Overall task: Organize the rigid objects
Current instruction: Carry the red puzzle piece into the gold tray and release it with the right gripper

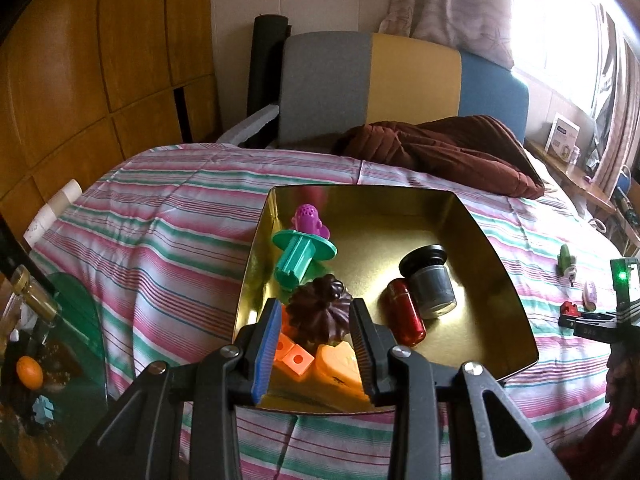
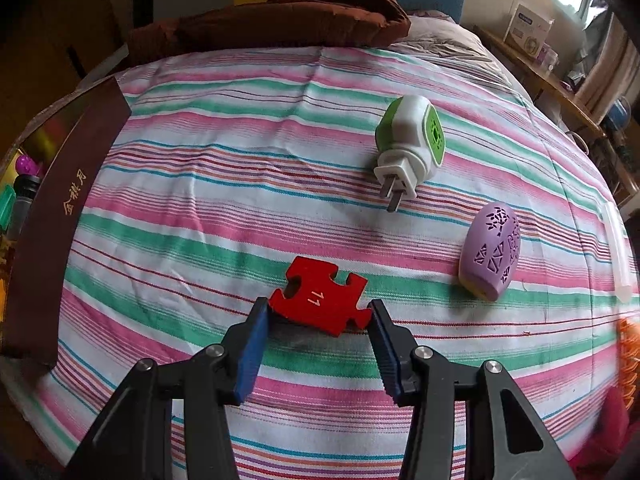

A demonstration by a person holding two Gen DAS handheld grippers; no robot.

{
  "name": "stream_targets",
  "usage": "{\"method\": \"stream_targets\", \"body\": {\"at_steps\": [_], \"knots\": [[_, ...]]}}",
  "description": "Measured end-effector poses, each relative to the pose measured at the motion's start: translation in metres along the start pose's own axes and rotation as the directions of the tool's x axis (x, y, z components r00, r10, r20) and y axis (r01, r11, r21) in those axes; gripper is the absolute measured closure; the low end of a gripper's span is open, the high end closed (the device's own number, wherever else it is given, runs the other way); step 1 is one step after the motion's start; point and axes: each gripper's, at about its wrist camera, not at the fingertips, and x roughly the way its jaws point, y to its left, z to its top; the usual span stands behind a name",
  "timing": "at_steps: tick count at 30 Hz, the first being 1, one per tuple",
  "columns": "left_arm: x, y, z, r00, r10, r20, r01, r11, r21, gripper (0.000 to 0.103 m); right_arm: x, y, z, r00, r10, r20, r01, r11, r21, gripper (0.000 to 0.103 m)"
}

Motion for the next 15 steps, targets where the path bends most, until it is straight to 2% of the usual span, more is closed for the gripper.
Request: {"method": "stream_targets", "body": {"at_steps": [7, 11, 15], "knots": [[0.004, 0.003, -0.005, 1.000, 0.006, -0.014, -0.006, 1.000, -0.007, 0.068, 0.000, 0.002, 0.002, 1.000, -0.006, 0.003, 0.006, 1.000, -0.002, 0.054], [0.008, 0.008, -0.008, 0.999, 0.002, -0.033, -0.002, 1.000, -0.007, 0.069, -0.005, 0.004, 0.003, 1.000, 0.027, -0.005, -0.027, 0.999, 0.024, 0.054], [0.010, 0.012, -0.010, 0.999, -0.012, -0.044, 0.011, 1.000, -0.017, 0.069, -0.018, 0.018, 0.007, 0.998, 0.056, 0.027, -0.056, 0.998, 0.025, 0.054]]}}
